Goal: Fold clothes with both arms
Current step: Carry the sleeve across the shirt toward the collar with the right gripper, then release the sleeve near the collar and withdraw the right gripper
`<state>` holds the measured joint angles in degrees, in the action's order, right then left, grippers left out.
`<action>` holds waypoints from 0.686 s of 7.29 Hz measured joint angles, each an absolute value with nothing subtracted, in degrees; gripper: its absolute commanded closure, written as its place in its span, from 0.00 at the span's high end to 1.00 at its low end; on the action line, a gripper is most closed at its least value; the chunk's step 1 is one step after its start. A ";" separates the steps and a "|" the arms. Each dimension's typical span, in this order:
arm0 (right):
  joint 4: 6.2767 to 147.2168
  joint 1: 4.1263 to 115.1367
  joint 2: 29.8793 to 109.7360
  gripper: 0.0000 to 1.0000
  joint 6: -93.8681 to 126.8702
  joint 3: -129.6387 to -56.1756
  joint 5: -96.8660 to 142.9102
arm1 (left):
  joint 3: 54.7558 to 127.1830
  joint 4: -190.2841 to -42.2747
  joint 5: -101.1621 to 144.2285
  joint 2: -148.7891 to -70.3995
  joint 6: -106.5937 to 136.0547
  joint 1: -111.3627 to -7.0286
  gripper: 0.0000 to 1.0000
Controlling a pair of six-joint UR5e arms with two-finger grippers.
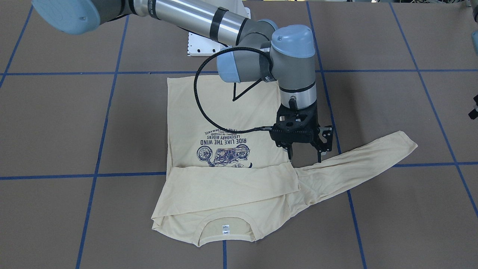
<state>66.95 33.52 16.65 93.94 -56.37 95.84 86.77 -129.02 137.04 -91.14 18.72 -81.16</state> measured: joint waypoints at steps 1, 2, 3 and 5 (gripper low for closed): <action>70.10 36.35 24.10 0.99 92.05 -66.20 101.81 | 82.59 -134.09 135.97 -92.80 22.01 -78.57 0.89; 71.38 39.22 32.53 0.99 88.60 -75.07 106.65 | 79.05 -137.88 135.24 -94.47 25.31 -76.00 0.84; 71.84 42.86 41.24 0.99 83.71 -82.99 111.96 | 76.36 -140.34 134.91 -95.74 28.11 -73.30 0.80; 71.78 51.21 55.04 0.99 73.61 -92.97 122.57 | 73.37 -141.83 134.76 -96.46 30.32 -69.59 0.74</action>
